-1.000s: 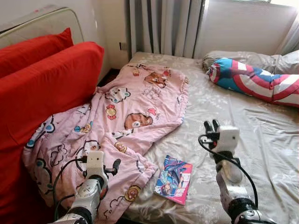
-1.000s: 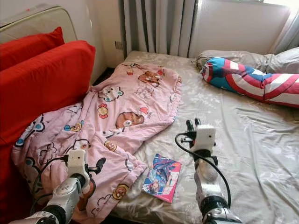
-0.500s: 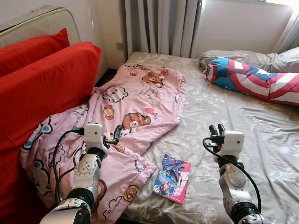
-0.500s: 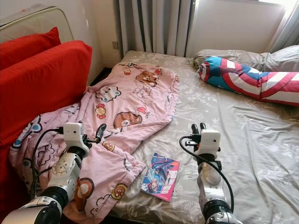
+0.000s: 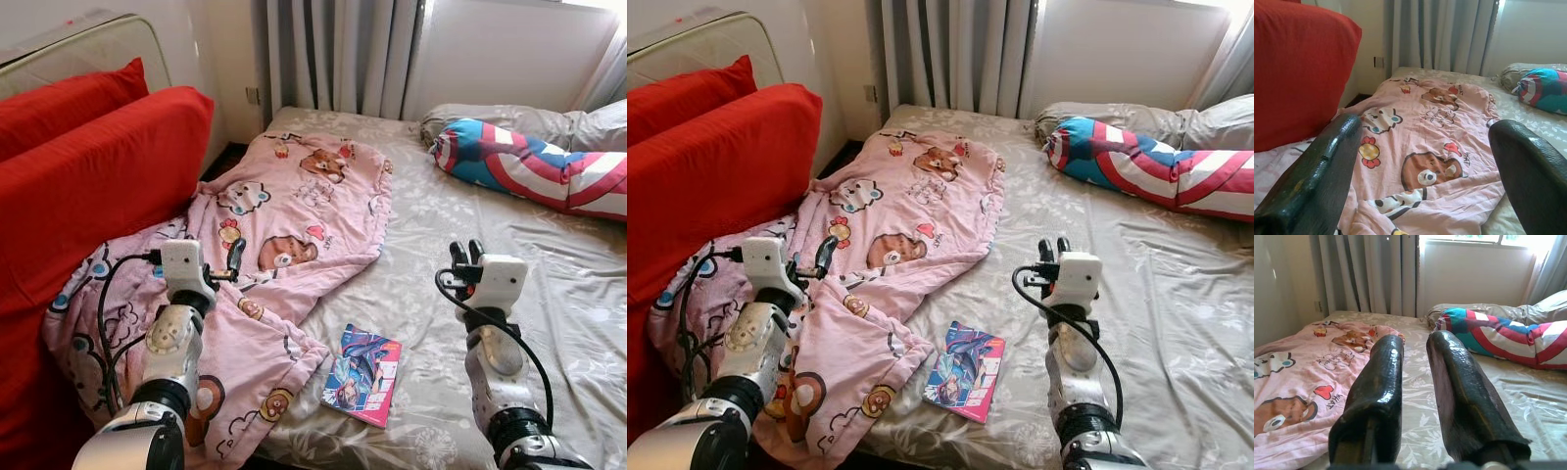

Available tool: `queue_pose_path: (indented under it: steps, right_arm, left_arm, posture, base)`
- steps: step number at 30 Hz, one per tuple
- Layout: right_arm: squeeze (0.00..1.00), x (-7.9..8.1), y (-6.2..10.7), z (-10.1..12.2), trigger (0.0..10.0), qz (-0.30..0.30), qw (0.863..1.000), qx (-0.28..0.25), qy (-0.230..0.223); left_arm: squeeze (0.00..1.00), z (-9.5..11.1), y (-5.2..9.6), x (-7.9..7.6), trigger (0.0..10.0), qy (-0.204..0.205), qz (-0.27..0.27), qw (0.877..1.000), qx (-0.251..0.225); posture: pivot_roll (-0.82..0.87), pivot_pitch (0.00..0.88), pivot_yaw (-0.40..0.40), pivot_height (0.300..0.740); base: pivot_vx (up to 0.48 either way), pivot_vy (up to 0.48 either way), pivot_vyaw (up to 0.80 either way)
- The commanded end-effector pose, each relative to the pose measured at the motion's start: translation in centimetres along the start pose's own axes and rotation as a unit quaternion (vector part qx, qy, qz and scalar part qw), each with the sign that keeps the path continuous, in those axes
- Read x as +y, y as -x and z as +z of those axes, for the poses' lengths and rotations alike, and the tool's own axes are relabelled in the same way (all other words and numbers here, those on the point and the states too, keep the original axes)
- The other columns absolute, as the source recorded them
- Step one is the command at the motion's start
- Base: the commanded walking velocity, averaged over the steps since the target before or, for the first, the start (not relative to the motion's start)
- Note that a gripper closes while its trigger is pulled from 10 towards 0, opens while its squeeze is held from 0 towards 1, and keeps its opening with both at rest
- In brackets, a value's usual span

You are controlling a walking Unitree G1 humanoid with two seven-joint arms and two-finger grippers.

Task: Clean up the room

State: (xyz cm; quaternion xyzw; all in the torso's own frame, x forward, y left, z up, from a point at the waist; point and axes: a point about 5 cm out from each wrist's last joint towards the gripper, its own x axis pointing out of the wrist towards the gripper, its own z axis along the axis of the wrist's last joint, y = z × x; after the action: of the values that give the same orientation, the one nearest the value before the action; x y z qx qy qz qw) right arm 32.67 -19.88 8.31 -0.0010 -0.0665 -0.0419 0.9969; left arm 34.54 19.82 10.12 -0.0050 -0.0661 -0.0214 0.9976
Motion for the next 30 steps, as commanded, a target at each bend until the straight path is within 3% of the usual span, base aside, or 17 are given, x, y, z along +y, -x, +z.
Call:
queue_pose_path:
  steps: [1, 23, 30]
  right_arm:
    - [0.0, 0.17, -0.32, 0.36, 10.0, 0.0, 1.0, -0.003, -0.004]
    - [0.0, 0.5, -0.02, -0.21, 10.0, 0.0, 1.0, 0.012, -0.009]
    - [0.0, 0.75, 0.04, -0.31, 10.0, 0.003, 1.0, 0.014, -0.011]
  left_arm:
    - [0.0, 0.08, -0.16, 0.01, 10.0, 0.001, -0.002, 1.0, 0.003]
    - [0.0, -0.29, -0.29, -0.73, 10.0, 0.013, -0.01, 1.0, 0.02]
    - [0.0, -0.33, -0.33, -0.9, 10.0, 0.011, -0.013, 1.0, 0.022]
  posture:
    - [-0.06, 0.0, -0.016, 0.74]
    - [-0.06, 0.0, -0.014, 0.74]
    - [-0.06, 0.0, -0.012, 0.74]
  base:
    - [0.0, 0.0, 0.0]
    - [0.0, 0.054, 0.0]
    - [0.0, 0.48, 0.0]
